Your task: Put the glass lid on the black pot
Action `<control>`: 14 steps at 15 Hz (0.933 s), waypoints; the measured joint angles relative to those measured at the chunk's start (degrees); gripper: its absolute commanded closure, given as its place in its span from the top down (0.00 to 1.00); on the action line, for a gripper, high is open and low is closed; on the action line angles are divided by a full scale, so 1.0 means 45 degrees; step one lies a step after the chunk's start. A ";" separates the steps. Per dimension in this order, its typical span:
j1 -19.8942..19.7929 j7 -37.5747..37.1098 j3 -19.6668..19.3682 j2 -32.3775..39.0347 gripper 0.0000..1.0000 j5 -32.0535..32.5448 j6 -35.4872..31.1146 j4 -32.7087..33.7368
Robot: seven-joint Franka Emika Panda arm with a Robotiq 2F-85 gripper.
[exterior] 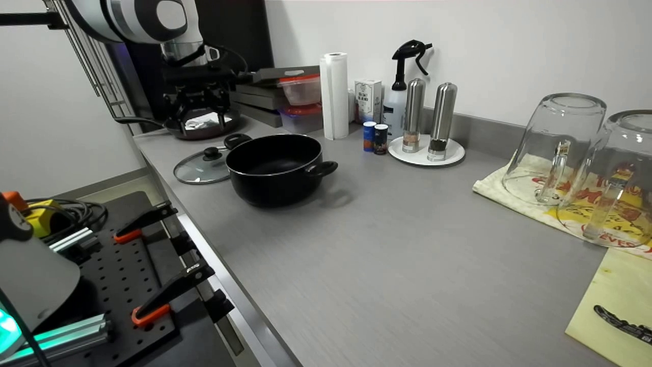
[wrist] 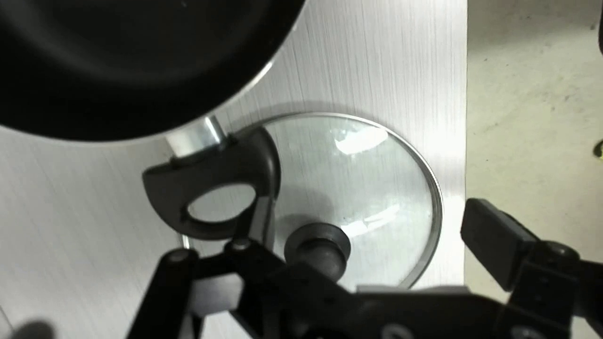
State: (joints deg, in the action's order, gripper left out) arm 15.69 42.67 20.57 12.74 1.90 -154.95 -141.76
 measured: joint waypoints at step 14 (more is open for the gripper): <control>0.0835 0.0993 0.1173 0.3686 1.00 0.2334 0.0000 0.2936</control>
State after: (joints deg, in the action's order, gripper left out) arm 19.45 47.14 25.85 29.33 12.40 -154.95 -128.55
